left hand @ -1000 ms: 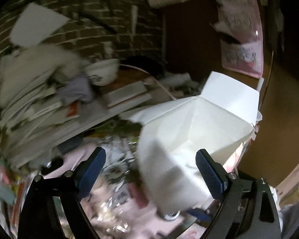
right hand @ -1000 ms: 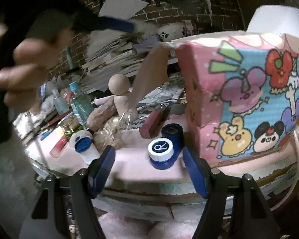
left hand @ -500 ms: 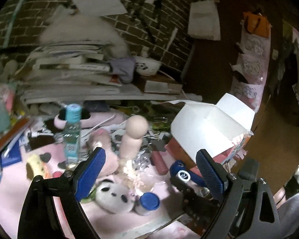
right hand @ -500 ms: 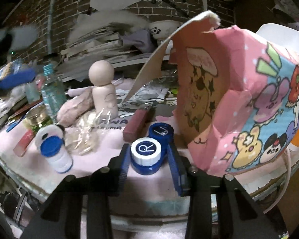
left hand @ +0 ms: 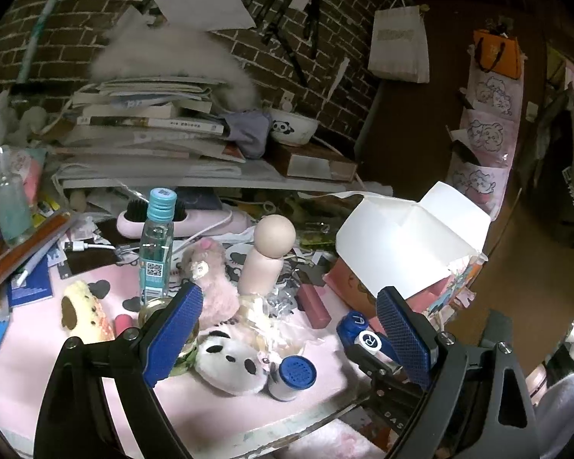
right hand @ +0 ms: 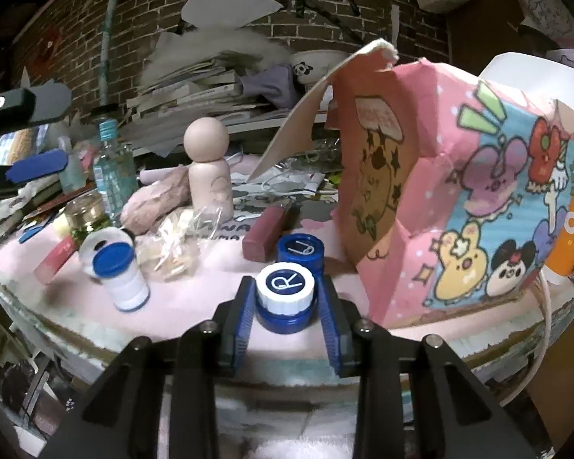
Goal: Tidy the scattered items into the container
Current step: 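Grasp the blue contact-lens case with the right gripper and lift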
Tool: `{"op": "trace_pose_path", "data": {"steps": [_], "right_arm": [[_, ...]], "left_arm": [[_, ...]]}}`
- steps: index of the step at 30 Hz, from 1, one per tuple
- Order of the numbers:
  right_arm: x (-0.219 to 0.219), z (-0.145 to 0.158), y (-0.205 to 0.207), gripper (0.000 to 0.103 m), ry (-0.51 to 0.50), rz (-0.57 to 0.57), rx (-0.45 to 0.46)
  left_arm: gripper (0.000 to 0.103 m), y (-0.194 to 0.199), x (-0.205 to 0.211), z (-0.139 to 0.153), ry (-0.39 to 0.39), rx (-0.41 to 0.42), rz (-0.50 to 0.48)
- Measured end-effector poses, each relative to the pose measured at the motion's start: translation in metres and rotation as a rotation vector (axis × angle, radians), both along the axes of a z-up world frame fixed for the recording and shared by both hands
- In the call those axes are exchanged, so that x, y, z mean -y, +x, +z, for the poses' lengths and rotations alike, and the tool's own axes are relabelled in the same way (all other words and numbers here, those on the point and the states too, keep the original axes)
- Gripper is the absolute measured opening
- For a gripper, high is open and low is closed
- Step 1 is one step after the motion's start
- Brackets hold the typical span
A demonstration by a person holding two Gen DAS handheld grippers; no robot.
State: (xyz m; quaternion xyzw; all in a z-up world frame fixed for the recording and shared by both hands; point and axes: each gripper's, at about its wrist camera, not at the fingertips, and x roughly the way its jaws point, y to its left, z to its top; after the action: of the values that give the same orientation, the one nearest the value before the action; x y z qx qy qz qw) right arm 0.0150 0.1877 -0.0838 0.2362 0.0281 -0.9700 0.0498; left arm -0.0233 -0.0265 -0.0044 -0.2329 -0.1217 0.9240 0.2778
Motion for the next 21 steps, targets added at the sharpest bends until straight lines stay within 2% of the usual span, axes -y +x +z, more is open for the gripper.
{"op": "trace_pose_path", "data": {"steps": [12, 14, 21], "right_arm": [[0.006, -0.005, -0.024, 0.032, -0.012, -0.031, 0.025], [0.006, -0.006, -0.024, 0.028, -0.015, -0.026, 0.017], [0.004, -0.007, -0.016, 0.028, -0.013, -0.007, 0.000]], "left_arm": [[0.091, 0.003, 0.001, 0.001, 0.003, -0.011, 0.002], [0.091, 0.002, 0.002, 0.001, 0.006, -0.009, 0.002], [0.091, 0.004, 0.004, -0.002, 0.007, 0.000, 0.002]]}}
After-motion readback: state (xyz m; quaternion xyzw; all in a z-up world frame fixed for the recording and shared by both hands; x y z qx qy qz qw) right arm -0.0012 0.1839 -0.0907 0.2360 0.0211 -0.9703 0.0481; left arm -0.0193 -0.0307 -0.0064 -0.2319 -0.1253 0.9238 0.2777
